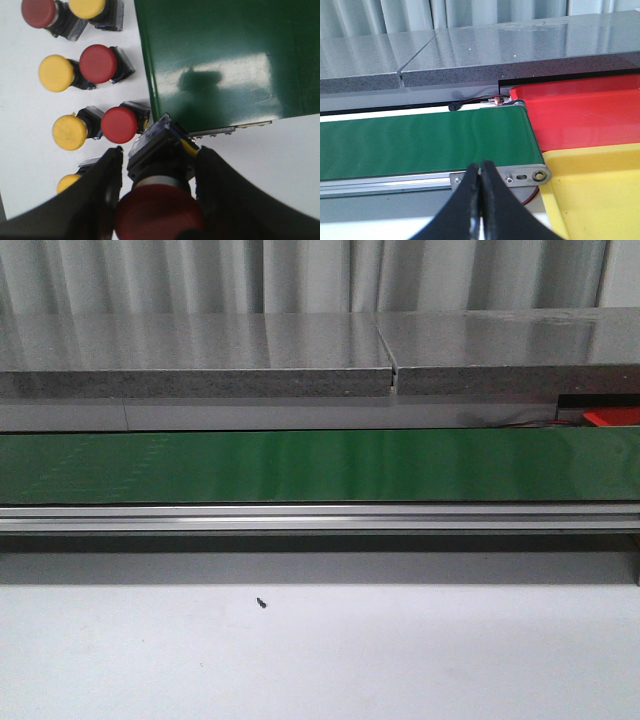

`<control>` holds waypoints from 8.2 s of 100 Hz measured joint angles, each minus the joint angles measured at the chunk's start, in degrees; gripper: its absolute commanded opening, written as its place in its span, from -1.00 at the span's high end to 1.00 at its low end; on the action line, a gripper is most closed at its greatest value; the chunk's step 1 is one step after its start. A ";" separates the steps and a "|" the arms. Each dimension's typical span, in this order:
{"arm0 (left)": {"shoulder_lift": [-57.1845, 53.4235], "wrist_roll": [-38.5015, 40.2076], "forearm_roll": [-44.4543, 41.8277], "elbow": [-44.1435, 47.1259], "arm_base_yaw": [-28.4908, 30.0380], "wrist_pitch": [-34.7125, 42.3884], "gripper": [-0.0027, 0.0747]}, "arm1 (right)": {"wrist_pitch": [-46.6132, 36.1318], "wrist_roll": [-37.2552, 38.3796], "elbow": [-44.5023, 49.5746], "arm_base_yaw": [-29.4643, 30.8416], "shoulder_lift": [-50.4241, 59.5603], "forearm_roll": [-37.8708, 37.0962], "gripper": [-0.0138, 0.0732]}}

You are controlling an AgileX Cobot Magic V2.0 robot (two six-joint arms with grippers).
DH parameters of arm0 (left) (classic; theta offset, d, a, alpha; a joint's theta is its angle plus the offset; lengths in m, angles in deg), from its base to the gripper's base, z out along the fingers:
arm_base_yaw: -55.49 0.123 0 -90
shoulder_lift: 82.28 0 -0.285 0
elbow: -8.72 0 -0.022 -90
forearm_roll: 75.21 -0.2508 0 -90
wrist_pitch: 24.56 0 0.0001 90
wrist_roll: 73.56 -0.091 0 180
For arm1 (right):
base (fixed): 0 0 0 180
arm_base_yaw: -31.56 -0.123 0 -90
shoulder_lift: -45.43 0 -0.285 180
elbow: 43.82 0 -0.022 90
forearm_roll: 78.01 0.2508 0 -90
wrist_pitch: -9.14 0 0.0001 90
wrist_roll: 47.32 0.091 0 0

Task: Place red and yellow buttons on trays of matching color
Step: 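Carry the red button onto the green belt and open the left gripper, then grasp a yellow mushroom button from the table with the left gripper, then set the yellow button on the green belt and release it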

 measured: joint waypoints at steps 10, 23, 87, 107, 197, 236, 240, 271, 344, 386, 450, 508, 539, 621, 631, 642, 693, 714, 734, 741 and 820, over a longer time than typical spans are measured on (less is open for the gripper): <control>3.33 0.63 0.00 -1.76 -1.94 -0.73 0.53 | 0.08 0.00 0.00 0.00 0.00 0.00 0.84; 7.78 0.98 0.00 -3.82 -3.88 -1.19 0.53 | 0.08 0.00 0.00 0.00 0.00 0.00 0.84; 13.88 0.98 2.70 -9.98 -4.81 -1.19 -0.59 | 0.08 0.00 0.00 0.00 0.00 0.00 0.84; 10.90 3.79 3.83 -13.79 -4.81 -1.19 -0.58 | 0.08 0.00 0.00 0.00 0.00 0.00 0.84; 11.70 21.56 2.85 -10.95 16.48 -1.64 -0.55 | 0.08 0.00 0.00 0.00 0.00 0.00 0.84; 16.43 33.44 6.14 -10.87 19.11 -1.45 -0.55 | 0.12 0.00 0.00 0.00 0.00 0.00 0.84; 17.25 33.70 7.13 -10.87 19.25 -1.45 -0.55 | 0.12 0.00 0.00 0.00 0.00 0.00 0.84; 21.86 33.93 8.79 -10.87 19.49 -1.06 -0.47 | 0.21 0.00 0.00 0.00 0.00 0.00 0.84; 23.35 33.93 8.57 -10.87 19.49 1.37 -0.18 | 0.34 0.00 0.00 0.00 0.00 0.00 0.84; 27.19 33.93 8.44 -10.87 19.49 1.37 -0.10 | 0.34 0.00 0.00 0.00 0.00 0.00 0.84; 26.41 33.93 7.40 -10.87 19.49 2.94 0.26 | 0.34 0.00 0.00 0.00 0.00 0.00 0.84; 10.33 33.74 4.58 -10.87 16.20 -1.24 0.26 | 0.34 0.00 0.00 0.00 0.00 0.00 0.84; 9.88 32.96 5.61 -10.87 7.16 -1.06 0.26 | 0.34 0.00 0.00 0.00 0.00 0.00 0.84; 17.93 29.96 9.81 -10.87 2.61 -0.72 -0.55 | 0.34 0.00 0.00 0.00 0.00 0.00 0.84; 17.35 28.83 10.03 -10.87 2.40 -0.82 -0.55 | 0.36 0.00 0.00 0.00 0.00 0.00 0.84; 14.82 27.66 10.03 -10.87 1.31 0.41 -0.46 | 0.36 0.00 0.00 0.00 0.00 0.00 0.84; -8.45 22.29 10.06 -1.22 -10.49 6.15 0.98 | 0.36 0.00 0.00 0.00 0.00 0.00 0.84; -16.94 20.04 11.36 8.72 -10.75 8.94 0.98 | 0.36 0.00 0.00 0.00 0.00 0.00 0.84; -26.31 19.30 12.70 18.96 -13.41 12.83 0.98 | 0.36 0.00 0.00 0.00 0.00 0.00 0.84; -29.76 19.30 12.85 22.63 -14.69 14.30 0.98 | 0.36 0.00 0.00 0.00 0.00 0.00 0.84; -57.68 19.66 13.12 45.79 -17.43 25.05 0.98 | 8.34 0.00 -9.53 0.00 -3.98 5.32 0.82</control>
